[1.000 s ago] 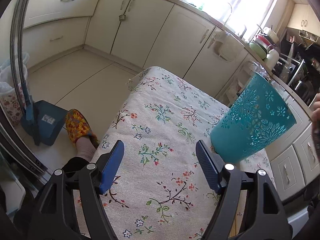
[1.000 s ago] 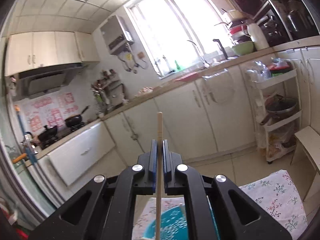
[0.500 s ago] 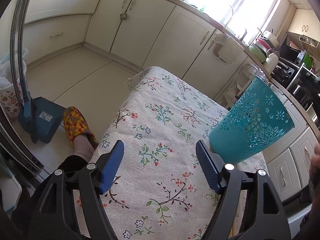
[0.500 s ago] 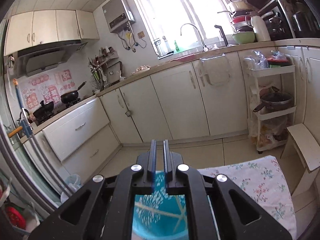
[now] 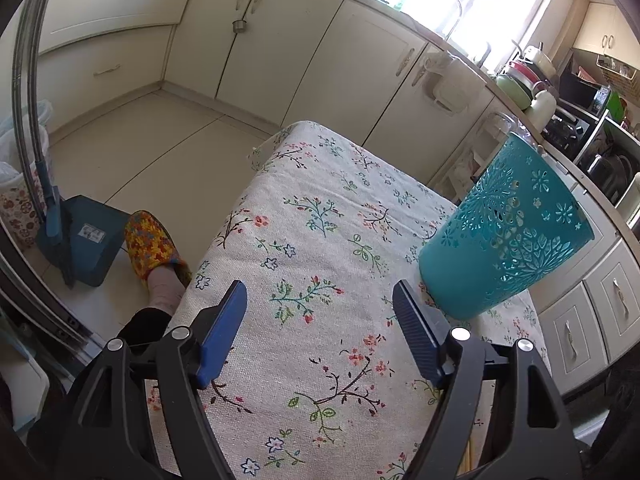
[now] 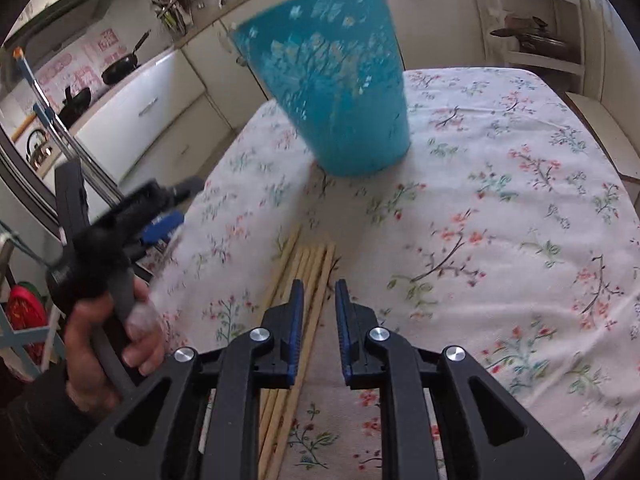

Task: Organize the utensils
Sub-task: 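Lower the right gripper to the chopstick bundle and close on one stick, then grasp a chopstick with the left gripper and drop it into the cup while the right gripper holds one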

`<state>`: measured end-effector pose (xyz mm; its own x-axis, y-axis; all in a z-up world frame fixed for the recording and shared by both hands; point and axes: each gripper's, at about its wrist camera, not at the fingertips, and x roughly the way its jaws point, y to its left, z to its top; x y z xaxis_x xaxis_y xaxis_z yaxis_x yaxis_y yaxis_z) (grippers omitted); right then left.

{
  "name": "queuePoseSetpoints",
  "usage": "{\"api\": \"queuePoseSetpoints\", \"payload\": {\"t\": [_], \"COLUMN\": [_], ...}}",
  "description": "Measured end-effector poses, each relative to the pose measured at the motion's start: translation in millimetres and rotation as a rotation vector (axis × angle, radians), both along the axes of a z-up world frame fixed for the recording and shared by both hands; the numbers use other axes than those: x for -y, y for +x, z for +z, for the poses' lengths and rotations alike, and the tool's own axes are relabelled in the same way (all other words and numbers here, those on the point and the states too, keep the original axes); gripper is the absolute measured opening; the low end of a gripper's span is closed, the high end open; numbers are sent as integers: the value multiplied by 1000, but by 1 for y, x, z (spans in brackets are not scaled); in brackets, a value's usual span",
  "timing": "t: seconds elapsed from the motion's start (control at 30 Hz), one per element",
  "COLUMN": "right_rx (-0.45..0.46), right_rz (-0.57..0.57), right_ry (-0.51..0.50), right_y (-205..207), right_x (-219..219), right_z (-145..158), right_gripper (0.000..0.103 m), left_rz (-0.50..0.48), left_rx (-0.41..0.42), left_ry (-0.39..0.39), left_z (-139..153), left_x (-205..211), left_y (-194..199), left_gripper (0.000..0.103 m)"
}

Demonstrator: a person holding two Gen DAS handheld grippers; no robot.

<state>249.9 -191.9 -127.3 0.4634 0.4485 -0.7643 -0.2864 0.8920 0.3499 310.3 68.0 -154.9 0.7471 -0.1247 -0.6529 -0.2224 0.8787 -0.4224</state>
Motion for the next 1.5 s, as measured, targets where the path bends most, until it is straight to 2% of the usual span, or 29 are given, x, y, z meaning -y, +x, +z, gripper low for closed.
{"api": "queuePoseSetpoints", "payload": {"t": [0.13,0.2,0.3,0.33,0.4,0.5,0.67,0.83,1.0,1.1,1.2,1.27,1.3,1.37,1.5], "right_rx": [-11,11,27,36,38,39,36,42,29,19,18,11,9,9,24], "right_rz": [17,14,22,26,22,-11,-69,-80,-79,-79,-76,-75,-71,-65,-65], "right_ry": [-70,-95,-139,-159,-168,-167,-101,-44,-7,-2,-39,-65,-73,-86,-71], "right_y": [2,-1,-3,-2,-1,3,6,1,3,1,3,9,12,19,21], "right_x": [-14,-18,-20,-20,-13,7,40,51,55,57,51,46,45,40,40], "right_z": [-12,-12,-16,-16,-16,-17,-21,-23,-22,-20,-18,-17,-17,-18,-21], "right_gripper": [17,16,12,7,6,6,6,5,6,6,7,7,7,7,7], "left_rz": [4,3,-1,-6,-56,-197,-357,-398,-398,-382,-391,-421,-433,-462,-490], "left_rx": [-4,-4,-7,-13,-39,-71,-119,-190,-224,-242,-248,-246,-249,-259,-281], "left_ry": [0,0,4,17,44,77,224,349,422,432,426,426,426,411,342], "left_z": [0,0,0,1,2,6,9,0,-4,-3,-1,1,1,2,3], "left_x": [0,0,0,3,13,42,93,118,122,122,123,129,132,138,134], "left_y": [0,1,1,1,3,-2,-11,-9,-6,0,7,12,14,20,24], "left_gripper": [72,73,73,74,75,75,75,75,75,72,56,34,28,8,5]}}
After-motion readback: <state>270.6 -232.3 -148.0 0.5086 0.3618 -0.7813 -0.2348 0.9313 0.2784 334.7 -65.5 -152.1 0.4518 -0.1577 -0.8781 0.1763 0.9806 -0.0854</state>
